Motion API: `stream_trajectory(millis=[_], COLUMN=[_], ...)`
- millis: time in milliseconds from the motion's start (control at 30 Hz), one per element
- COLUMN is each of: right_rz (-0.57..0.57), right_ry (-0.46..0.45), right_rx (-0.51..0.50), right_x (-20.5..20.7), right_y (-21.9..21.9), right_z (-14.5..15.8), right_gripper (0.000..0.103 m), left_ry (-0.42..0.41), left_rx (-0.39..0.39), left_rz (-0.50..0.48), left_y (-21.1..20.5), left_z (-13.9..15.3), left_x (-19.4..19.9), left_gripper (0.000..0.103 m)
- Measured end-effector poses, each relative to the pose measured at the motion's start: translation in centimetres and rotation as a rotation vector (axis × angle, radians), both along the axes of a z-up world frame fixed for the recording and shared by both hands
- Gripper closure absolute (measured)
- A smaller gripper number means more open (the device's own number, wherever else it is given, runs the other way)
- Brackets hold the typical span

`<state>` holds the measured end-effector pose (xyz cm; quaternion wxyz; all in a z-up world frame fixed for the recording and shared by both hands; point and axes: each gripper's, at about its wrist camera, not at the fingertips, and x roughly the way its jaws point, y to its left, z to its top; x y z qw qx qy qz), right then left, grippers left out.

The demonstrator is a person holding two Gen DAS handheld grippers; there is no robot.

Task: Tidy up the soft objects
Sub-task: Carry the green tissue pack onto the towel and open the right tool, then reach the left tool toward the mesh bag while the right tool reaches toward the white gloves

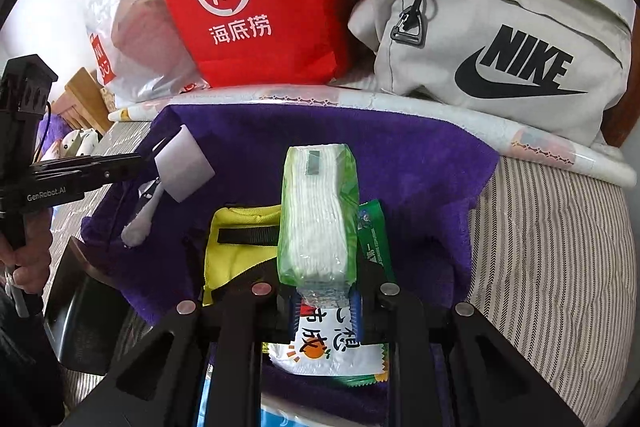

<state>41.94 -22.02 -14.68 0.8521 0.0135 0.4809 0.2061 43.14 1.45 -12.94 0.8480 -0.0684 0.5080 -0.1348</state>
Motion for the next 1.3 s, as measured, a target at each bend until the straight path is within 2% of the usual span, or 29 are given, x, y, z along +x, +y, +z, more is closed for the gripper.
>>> stream_trajectory(millis=[300, 500, 567, 800, 900, 1067, 1200, 1300], right_rz=[0.012, 0.022, 0.02, 0.016, 0.013, -0.002, -0.001, 0.013], right_ry=[0.0, -0.009, -0.015, -0.021, -0.027, -0.045, -0.052, -0.054], right_rx=[-0.006, -0.002, 0.0, 0.016, 0.021, 0.056, 0.088, 0.097], right_x=[-0.1, -0.5, -0.7, -1.8, -3.0, -5.8, -8.5, -10.6], right_y=[0.2, 0.3, 0.3, -0.1, -0.3, -0.9, -1.0, -0.6], right_z=[0.0, 0.5, 0.8, 2.0, 2.8, 4.4, 5.6, 6.1], right_gripper=[0.081, 0.065, 0.064, 0.064, 0.064, 0.052, 0.048, 0.046], left_ry=[0.023, 0.022, 0.024, 0.01, -0.006, -0.023, -0.045, -0.065], left_rx=[-0.001, 0.014, 0.019, 0.027, 0.04, 0.039, 0.039, 0.034], left_rz=[-0.009, -0.012, -0.009, 0.003, 0.008, 0.026, 0.052, 0.075], left_y=[0.0, 0.1, 0.2, 0.8, 0.9, 1.3, 2.0, 2.7], left_z=[-0.5, -0.3, 0.0, 1.5, 2.4, 4.1, 5.4, 6.3], left_x=[0.3, 0.1, -0.1, -1.7, -2.9, -5.7, -8.5, -11.0], left_gripper=[0.083, 0.083, 0.078, 0.078, 0.078, 0.078, 0.078, 0.069])
